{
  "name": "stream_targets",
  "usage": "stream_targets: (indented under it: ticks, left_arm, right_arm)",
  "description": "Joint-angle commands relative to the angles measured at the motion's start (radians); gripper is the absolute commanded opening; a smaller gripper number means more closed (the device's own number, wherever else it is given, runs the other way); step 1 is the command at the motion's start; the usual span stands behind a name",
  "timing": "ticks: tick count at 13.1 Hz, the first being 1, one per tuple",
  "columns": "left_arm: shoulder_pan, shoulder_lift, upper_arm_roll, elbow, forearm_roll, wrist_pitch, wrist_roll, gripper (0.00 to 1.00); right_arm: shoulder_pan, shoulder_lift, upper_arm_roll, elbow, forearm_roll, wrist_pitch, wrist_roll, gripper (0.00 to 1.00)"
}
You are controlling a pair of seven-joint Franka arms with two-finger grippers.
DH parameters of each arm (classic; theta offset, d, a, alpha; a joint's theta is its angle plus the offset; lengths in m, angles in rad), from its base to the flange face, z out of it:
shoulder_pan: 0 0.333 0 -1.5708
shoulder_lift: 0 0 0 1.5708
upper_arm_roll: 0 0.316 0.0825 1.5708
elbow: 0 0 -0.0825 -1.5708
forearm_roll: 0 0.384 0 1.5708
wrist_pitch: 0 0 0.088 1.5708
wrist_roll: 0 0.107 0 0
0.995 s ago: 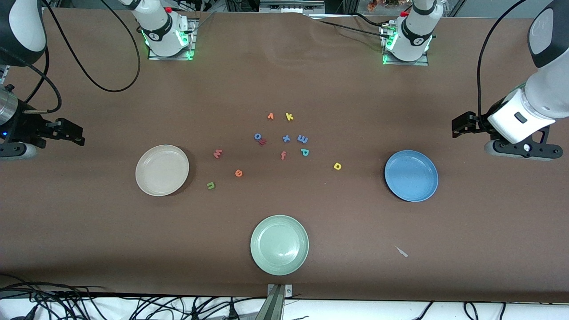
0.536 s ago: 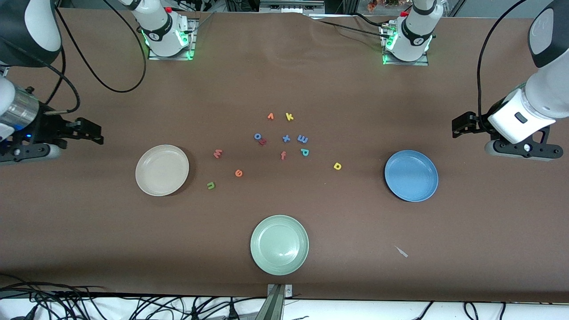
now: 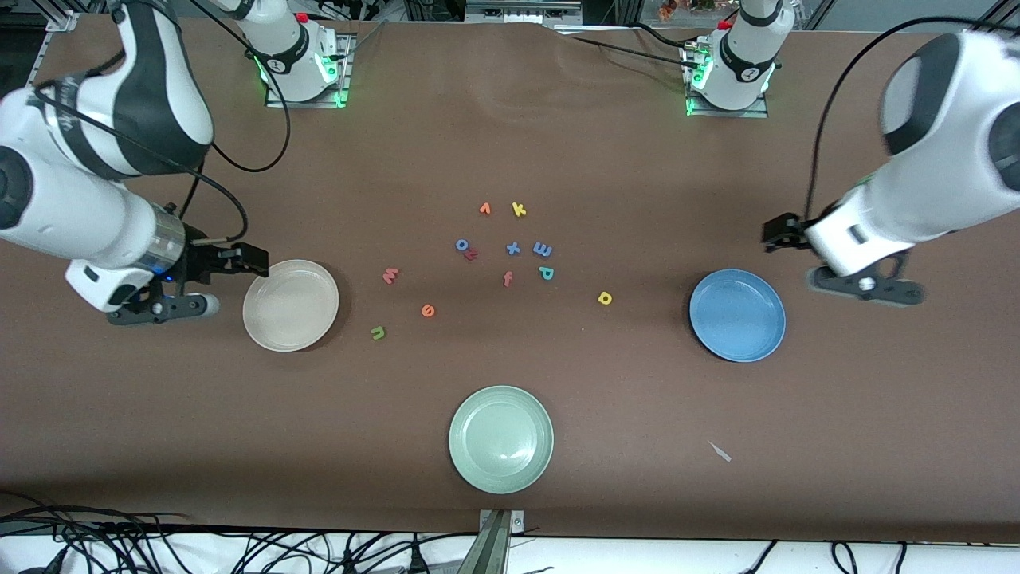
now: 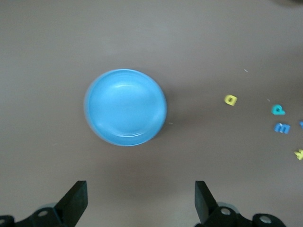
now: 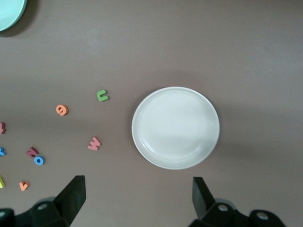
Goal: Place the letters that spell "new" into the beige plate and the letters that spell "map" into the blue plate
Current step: 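Reach the right gripper to the green c while the left gripper grasps yellow a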
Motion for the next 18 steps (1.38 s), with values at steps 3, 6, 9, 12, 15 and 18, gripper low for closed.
stream_targets:
  ticks: [3, 6, 9, 12, 15, 18]
  left_arm:
    - [-0.132, 0.211, -0.023, 0.014, -0.033, 0.201, 0.003, 1.0]
    - [-0.176, 0.262, -0.024, -0.024, -0.035, 0.332, -0.006, 1.0]
    - [-0.179, 0.341, -0.026, -0.027, -0.035, 0.391, -0.009, 1.0]
    - [-0.223, 0.374, -0.026, -0.122, -0.033, 0.554, -0.01, 1.0]
    - [-0.231, 0.362, -0.037, -0.248, -0.033, 0.683, -0.01, 0.97]
    - [-0.232, 0.331, -0.038, -0.315, -0.023, 0.688, -0.01, 0.94]
  right_arm:
    - [0.063, 0.095, -0.003, 0.008, 0.01, 0.139, 0.072, 1.0]
    - [0.077, 0.166, 0.027, 0.0, 0.009, 0.264, 0.057, 1.0]
    - [0.072, 0.2, 0.078, -0.065, -0.025, 0.396, 0.04, 1.0]
    - [0.069, 0.252, 0.103, -0.072, -0.078, 0.458, 0.028, 1.0]
    - [0.072, 0.316, 0.103, -0.084, -0.092, 0.558, 0.022, 1.0]
    - [0.08, 0.358, 0.103, -0.095, -0.108, 0.625, 0.025, 0.99]
